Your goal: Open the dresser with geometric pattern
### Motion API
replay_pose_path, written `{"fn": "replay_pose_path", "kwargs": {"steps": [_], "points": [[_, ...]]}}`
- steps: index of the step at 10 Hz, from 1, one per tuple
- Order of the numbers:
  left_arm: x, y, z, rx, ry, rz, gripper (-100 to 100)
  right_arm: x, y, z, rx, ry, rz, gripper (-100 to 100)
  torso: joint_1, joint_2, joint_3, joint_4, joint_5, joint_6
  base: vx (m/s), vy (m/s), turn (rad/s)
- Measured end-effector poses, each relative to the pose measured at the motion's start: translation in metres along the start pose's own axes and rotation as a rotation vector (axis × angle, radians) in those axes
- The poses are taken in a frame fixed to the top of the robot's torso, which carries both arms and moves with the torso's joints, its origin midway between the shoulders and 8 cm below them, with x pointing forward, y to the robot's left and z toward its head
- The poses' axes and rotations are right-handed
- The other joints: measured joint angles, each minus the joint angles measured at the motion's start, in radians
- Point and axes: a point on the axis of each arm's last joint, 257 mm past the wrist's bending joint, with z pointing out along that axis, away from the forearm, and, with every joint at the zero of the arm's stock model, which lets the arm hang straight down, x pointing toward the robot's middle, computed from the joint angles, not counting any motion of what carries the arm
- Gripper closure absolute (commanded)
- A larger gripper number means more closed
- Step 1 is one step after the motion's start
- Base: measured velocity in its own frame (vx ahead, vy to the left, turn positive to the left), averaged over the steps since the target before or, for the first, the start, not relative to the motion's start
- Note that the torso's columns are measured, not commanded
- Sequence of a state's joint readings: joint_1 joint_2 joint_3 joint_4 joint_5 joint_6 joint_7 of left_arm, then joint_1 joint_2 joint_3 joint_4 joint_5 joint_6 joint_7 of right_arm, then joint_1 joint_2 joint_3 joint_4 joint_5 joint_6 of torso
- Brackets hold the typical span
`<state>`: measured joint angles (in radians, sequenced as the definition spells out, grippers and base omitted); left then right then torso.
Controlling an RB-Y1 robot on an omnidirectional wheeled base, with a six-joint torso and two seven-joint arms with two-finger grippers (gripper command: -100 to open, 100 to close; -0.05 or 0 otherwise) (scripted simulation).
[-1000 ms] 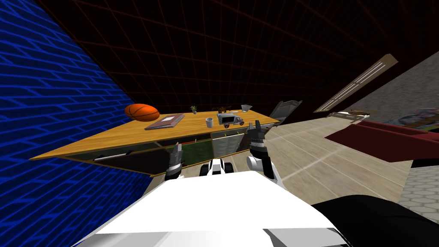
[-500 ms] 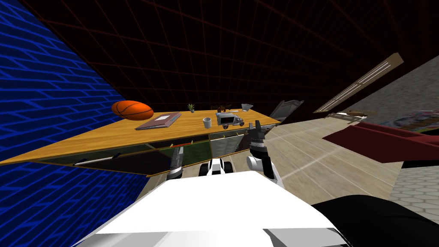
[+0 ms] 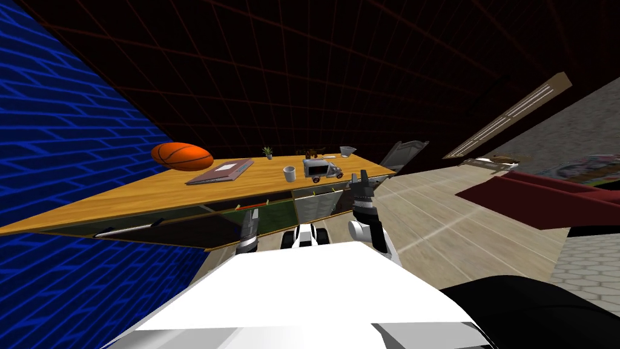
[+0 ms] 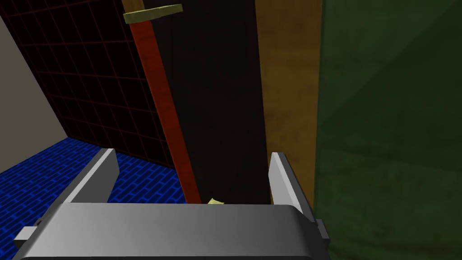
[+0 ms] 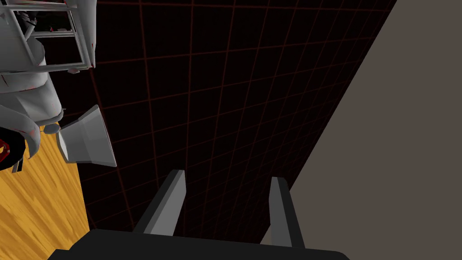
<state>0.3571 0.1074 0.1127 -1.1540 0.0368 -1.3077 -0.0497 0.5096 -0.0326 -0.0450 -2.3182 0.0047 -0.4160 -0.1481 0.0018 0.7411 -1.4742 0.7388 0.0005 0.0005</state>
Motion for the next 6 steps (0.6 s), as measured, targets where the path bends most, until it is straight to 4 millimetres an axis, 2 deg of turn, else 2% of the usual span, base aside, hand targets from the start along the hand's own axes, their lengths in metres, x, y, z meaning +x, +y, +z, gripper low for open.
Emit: {"fn": "replay_pose_path", "kwargs": {"steps": [4,6], "points": [[-0.014,0.025,0.027,-0.024,-0.039,0.046,-100,0.0,0.0,0.0,0.0,0.0,0.0,0,-0.001,-0.003,-0.002,-0.001,0.0,0.0,-0.13,0.019,-0.105],[-0.016,0.029,0.041,-0.016,-0.048,0.049,-100,0.0,0.0,0.0,0.0,0.0,0.0,0,-0.003,-0.007,-0.004,-0.002,-0.001,-0.001,-0.061,-0.002,-0.065]]}}
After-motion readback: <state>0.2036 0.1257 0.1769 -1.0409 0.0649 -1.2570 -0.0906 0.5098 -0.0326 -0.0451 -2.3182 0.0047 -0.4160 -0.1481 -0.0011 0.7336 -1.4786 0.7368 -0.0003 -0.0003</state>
